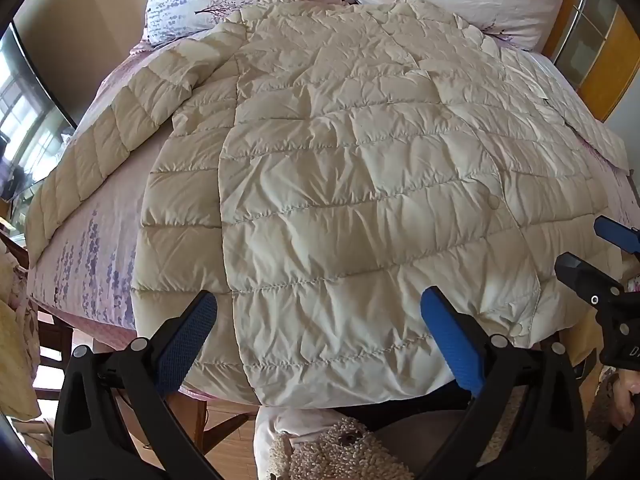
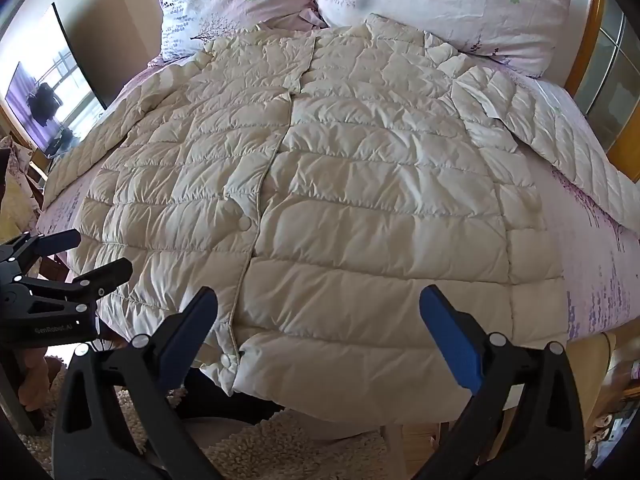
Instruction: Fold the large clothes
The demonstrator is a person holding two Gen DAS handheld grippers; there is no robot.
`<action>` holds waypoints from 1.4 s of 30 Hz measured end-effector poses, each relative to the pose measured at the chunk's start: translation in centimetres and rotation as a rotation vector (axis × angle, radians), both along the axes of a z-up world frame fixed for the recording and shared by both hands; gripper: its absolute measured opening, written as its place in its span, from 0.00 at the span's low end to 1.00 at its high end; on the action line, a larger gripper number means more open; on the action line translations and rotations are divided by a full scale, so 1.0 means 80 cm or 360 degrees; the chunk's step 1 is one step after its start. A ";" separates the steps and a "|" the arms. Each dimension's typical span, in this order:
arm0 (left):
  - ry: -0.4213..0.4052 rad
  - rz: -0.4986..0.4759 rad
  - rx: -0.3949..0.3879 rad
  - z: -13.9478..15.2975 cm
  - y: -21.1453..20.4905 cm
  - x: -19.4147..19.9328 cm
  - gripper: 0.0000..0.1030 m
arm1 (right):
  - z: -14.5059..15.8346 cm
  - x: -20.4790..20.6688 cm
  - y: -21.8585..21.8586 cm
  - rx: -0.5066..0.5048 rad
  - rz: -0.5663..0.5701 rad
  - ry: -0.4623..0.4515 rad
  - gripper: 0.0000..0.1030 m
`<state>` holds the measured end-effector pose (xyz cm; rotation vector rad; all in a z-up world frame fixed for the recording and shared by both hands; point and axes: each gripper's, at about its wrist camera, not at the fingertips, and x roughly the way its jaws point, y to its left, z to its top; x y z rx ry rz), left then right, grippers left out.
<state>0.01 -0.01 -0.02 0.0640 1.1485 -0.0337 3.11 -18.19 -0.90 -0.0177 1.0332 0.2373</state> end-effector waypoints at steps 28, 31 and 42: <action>0.0004 0.0000 -0.0004 -0.001 -0.002 0.003 0.99 | -0.003 0.002 -0.004 0.0025 -0.0007 0.0011 0.98; 0.0004 -0.0001 -0.0004 -0.003 -0.004 0.002 0.99 | -0.003 0.002 -0.005 0.0026 -0.0007 0.0013 0.98; 0.0006 -0.0001 -0.0004 -0.004 -0.004 0.003 0.99 | -0.003 0.003 -0.006 0.0032 -0.0007 0.0015 0.98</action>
